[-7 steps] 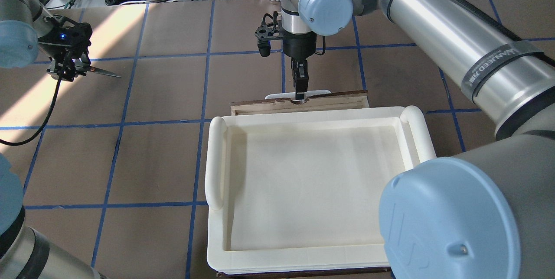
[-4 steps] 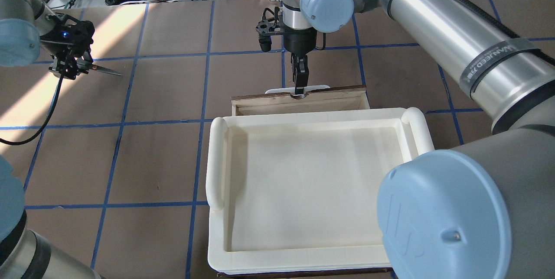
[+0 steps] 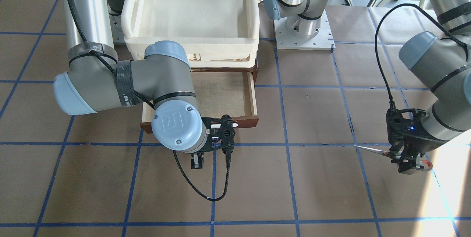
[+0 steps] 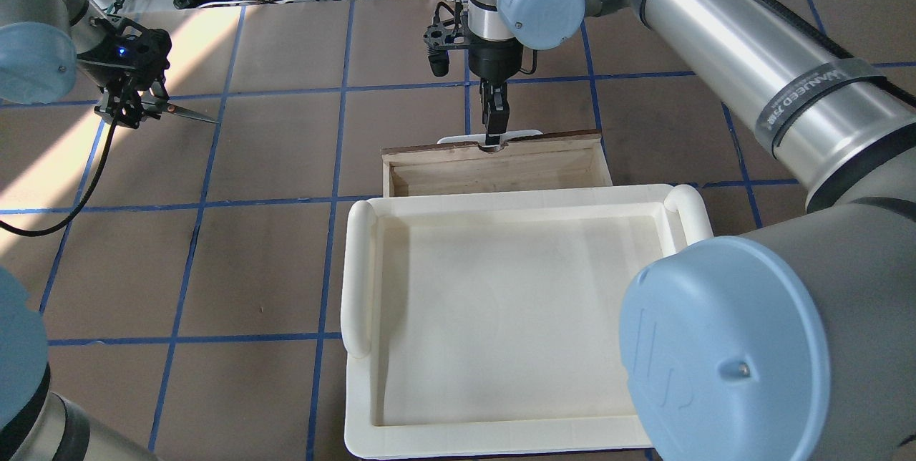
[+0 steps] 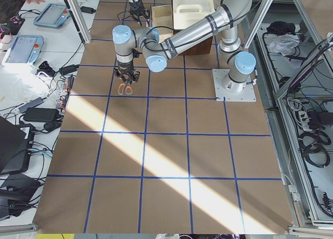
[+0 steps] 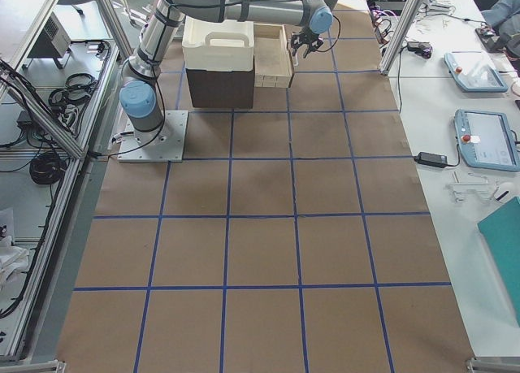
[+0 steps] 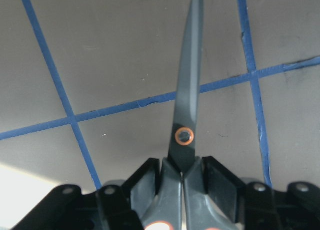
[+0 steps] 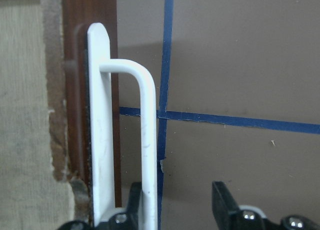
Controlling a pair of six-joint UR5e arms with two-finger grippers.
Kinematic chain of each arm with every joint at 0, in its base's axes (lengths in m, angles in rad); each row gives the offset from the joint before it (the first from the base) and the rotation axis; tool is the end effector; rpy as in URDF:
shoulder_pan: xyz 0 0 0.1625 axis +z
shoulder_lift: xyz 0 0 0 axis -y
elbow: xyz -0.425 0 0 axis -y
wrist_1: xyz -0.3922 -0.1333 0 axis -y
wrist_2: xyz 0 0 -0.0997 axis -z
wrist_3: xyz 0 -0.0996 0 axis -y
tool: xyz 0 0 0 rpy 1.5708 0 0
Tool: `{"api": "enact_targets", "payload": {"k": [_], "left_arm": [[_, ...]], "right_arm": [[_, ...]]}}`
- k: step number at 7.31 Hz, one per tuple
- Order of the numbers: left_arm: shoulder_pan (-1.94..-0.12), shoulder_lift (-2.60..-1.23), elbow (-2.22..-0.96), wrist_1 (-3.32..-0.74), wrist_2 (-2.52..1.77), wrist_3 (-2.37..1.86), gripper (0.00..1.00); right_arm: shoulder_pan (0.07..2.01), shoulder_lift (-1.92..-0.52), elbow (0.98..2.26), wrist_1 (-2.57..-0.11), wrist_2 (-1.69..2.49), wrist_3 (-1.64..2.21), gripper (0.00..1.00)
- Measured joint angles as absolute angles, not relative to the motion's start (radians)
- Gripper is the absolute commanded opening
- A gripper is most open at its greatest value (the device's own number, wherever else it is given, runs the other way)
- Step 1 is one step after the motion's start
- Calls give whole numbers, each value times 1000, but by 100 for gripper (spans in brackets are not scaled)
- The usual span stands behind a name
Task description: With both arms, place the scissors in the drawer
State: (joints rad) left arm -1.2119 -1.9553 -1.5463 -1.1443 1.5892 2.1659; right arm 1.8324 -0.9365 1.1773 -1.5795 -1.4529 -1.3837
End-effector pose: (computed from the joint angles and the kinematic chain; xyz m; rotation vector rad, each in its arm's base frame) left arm 0.0991 -0.6384 0.3256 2.4130 1.9023 -0.0041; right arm 0.3229 -0.6455 0.2921 -2.1210 1.9959 0.1960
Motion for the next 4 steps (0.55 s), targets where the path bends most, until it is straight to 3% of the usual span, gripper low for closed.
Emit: {"api": "enact_targets", "payload": {"k": [1,2,3,4], "left_arm": [[-1213,-1953,-1546,-1153,1583,2164,0],[-1217,-1949,-1546,-1160,1580,2158,0],[-1230,-1941,-1546,-1170,1579,2138,0],[-1251,-1933,-1546,-1181,1579,2108,0]], "right_arm": [[1832,-936,1176,-1587,-1454,-1384,56],[1831,-936,1176,-1591,-1455,-1383,68],[1830,-936,1176,-1593,-1454,-1379,100],[1830,-940,1177,-1593,-1450,-1355,100]]}}
